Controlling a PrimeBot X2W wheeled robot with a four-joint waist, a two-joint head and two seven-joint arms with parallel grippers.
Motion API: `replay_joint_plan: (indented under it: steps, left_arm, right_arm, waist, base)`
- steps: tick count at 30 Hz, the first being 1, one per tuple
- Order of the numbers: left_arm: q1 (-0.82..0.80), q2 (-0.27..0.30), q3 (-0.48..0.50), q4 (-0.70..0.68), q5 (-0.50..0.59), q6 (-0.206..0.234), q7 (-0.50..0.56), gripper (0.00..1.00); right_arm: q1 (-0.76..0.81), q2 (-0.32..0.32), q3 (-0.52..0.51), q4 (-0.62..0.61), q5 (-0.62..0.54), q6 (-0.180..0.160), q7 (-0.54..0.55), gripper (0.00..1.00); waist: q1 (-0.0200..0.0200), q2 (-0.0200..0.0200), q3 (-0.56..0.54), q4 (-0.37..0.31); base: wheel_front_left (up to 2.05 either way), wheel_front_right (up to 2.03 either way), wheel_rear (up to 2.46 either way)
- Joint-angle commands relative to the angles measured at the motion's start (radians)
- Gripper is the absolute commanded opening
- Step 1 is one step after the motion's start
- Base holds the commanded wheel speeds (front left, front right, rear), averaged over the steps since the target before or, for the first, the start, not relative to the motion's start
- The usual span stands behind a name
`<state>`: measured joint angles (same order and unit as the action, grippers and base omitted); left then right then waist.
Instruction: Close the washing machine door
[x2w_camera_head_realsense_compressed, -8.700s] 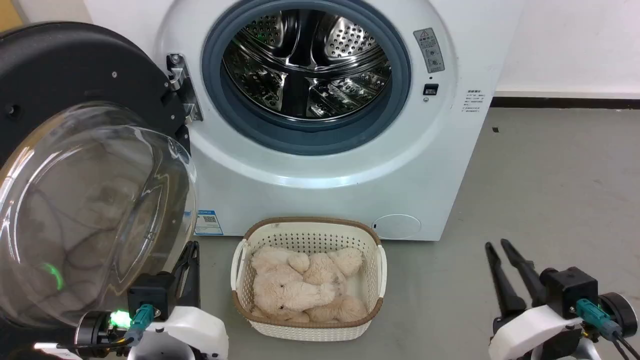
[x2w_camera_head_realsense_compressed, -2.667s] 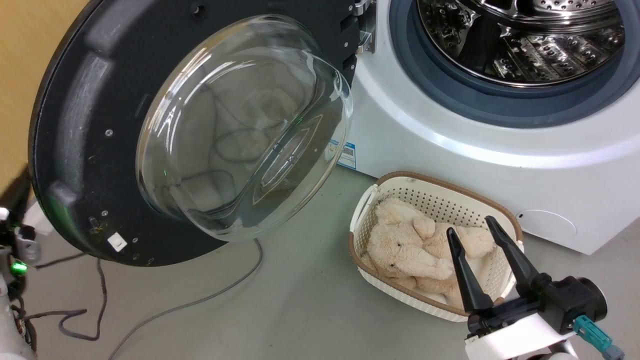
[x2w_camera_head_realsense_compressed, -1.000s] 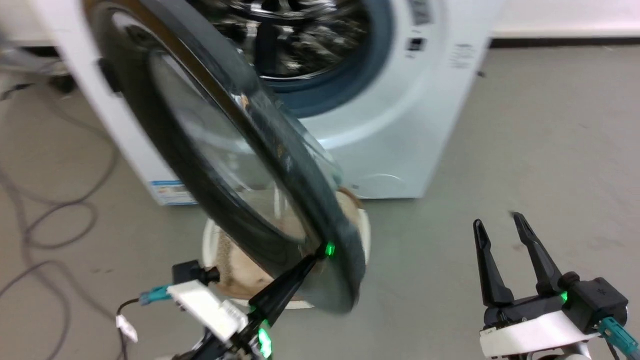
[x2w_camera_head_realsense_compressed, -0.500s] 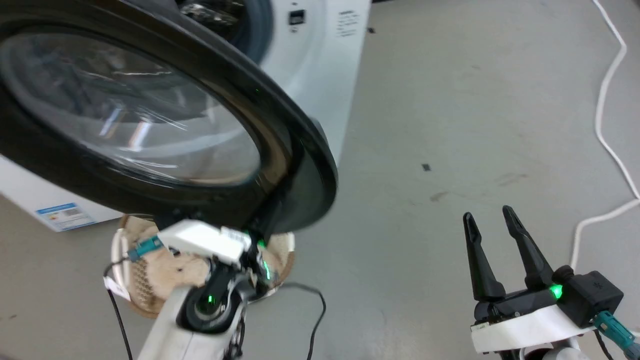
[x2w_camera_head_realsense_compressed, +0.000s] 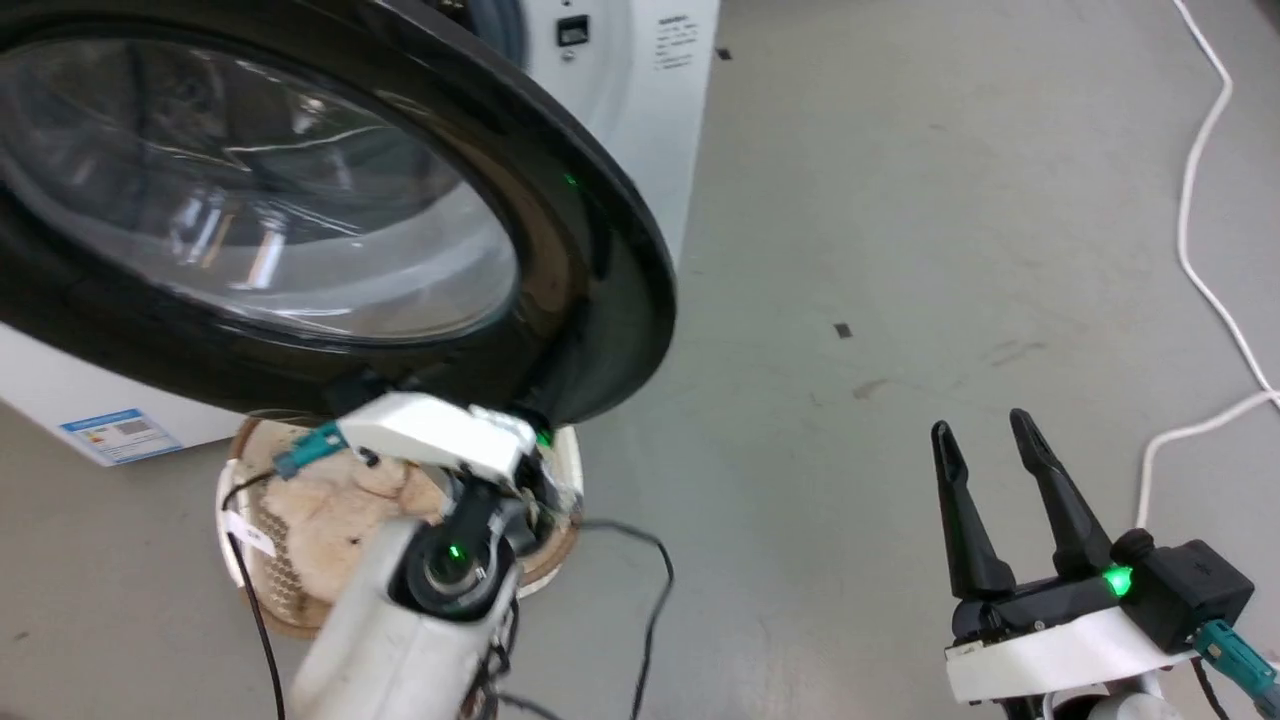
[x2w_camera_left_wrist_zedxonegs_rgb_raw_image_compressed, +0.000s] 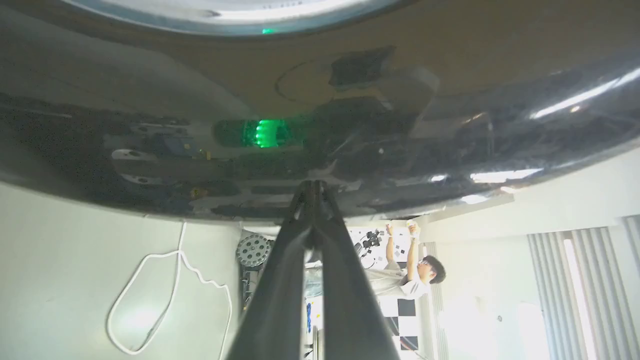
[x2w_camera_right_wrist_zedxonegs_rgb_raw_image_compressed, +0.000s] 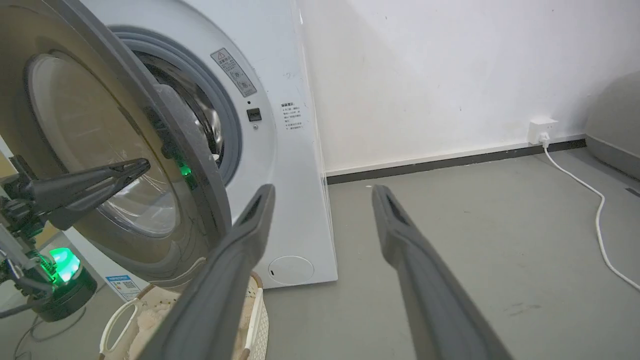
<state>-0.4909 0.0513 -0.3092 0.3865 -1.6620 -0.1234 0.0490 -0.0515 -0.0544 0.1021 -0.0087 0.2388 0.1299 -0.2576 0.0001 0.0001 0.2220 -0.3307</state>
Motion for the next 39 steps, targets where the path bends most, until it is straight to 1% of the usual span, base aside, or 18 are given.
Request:
replay_joint_plan:
  steps: [1,5,8,10,11,13,15,20,23,24,26,28,30,33,35,37,38,39]
  left_arm:
    - [0.026,0.008,-0.009,-0.004,0.012,-0.006,0.009,0.00]
    - [0.101,0.048,-0.068,-0.072,0.085,-0.007,0.029,0.00]
    - [0.162,0.114,-0.132,-0.118,0.185,-0.007,0.026,0.00]
    - [0.194,0.184,-0.192,-0.109,0.302,-0.007,0.012,0.00]
    - [0.203,0.227,-0.232,-0.092,0.383,-0.005,0.006,0.00]
    - [0.206,0.298,-0.302,-0.060,0.553,0.022,-0.034,0.00]
    - [0.209,0.334,-0.337,-0.040,0.663,0.057,-0.086,0.00]
    - [0.221,0.373,-0.305,-0.060,0.766,0.109,-0.249,0.00]
    - [0.226,0.395,-0.258,-0.101,0.862,0.159,-0.303,0.00]
    - [0.234,0.393,-0.232,-0.119,0.893,0.178,-0.308,0.00]
    - [0.259,0.366,-0.134,-0.196,0.970,0.207,-0.310,0.00]
    - [0.310,0.332,-0.049,-0.268,1.052,0.217,-0.310,0.00]
    - [0.362,0.299,0.017,-0.325,1.136,0.218,-0.310,0.00]
    - [0.430,0.254,0.083,-0.379,1.239,0.209,-0.310,0.00]
    - [0.466,0.215,0.125,-0.406,1.280,0.205,-0.311,0.00]
    - [0.497,0.183,0.161,-0.415,1.304,0.184,-0.311,0.00]
    - [0.520,0.161,0.177,-0.405,1.329,0.159,-0.311,0.25]
    - [0.529,0.147,0.183,-0.398,1.336,0.147,-0.311,1.00]
  right_arm:
    - [-0.008,0.004,-0.001,-0.003,0.003,0.001,-0.004,1.00]
    - [-0.001,0.004,-0.010,-0.004,-0.004,0.001,-0.004,1.00]
    - [0.006,0.004,-0.020,-0.004,-0.011,0.001,-0.004,1.00]
    - [0.010,0.004,-0.024,-0.003,-0.017,0.001,-0.004,1.00]
    - [0.013,0.004,-0.026,-0.003,-0.020,0.001,-0.004,1.00]
    - [0.020,0.004,-0.032,-0.002,-0.027,0.001,-0.004,1.00]
    - [0.026,0.004,-0.037,0.000,-0.032,0.001,-0.004,1.00]
    - [0.037,0.004,-0.045,0.000,-0.039,0.001,-0.004,1.00]
    - [0.044,0.004,-0.046,0.000,-0.043,0.001,-0.004,1.00]
    - [0.046,0.004,-0.045,0.000,-0.044,0.001,-0.004,1.00]
    - [0.049,0.004,-0.041,0.000,-0.046,0.001,-0.004,1.00]
    - [0.049,0.004,-0.036,0.000,-0.048,0.001,-0.004,1.00]
    - [0.052,0.004,-0.035,0.000,-0.052,0.001,-0.004,1.00]
    - [0.055,0.004,-0.034,-0.002,-0.058,0.001,-0.004,1.00]
    - [0.056,0.004,-0.033,-0.002,-0.062,0.001,-0.004,1.00]
    - [0.057,0.004,-0.030,-0.002,-0.067,0.001,-0.004,1.00]
    - [0.059,0.004,-0.027,0.001,-0.070,0.001,-0.004,1.00]
    - [0.060,0.004,-0.025,0.004,-0.071,0.001,-0.004,1.00]
  waist:
    - [-0.0001,-0.0001,-0.014,0.022]
    - [-0.0001,-0.0001,-0.035,0.070]
    - [-0.0001,-0.0001,-0.052,0.112]
    - [-0.0001,-0.0001,-0.065,0.141]
    - [-0.0001,-0.0001,-0.072,0.156]
    - [-0.0001,-0.0001,-0.085,0.185]
    - [-0.0001,-0.0001,-0.097,0.211]
    - [-0.0001,-0.0001,-0.121,0.266]
    - [-0.0001,-0.0001,-0.133,0.293]
    - [-0.0001,-0.0001,-0.135,0.299]
    - [-0.0001,-0.0001,-0.139,0.312]
    - [-0.0001,-0.0001,-0.143,0.320]
    - [-0.0001,-0.0001,-0.149,0.326]
    - [-0.0001,-0.0001,-0.152,0.332]
    - [-0.0001,-0.0001,-0.153,0.336]
    - [-0.0001,-0.0001,-0.152,0.340]
    - [-0.0001,-0.0001,-0.151,0.343]
    - [-0.0001,-0.0001,-0.151,0.344]
  base:
    - [0.00,0.00,0.00]
    - [0.00,0.00,0.00]
    - [0.00,0.00,0.00]
    - [0.00,0.00,0.00]
    - [0.00,0.00,0.00]
    - [0.00,0.00,0.00]
    - [0.00,0.00,0.00]
    - [0.00,0.00,0.00]
    - [0.00,0.00,0.00]
    - [0.00,0.00,0.00]
    - [0.00,0.00,0.00]
    - [0.00,0.00,0.00]
    - [0.00,0.00,0.00]
    - [0.00,0.00,0.00]
    - [0.00,0.00,0.00]
    - [0.00,0.00,0.00]
    - [0.00,0.00,0.00]
    - [0.00,0.00,0.00]
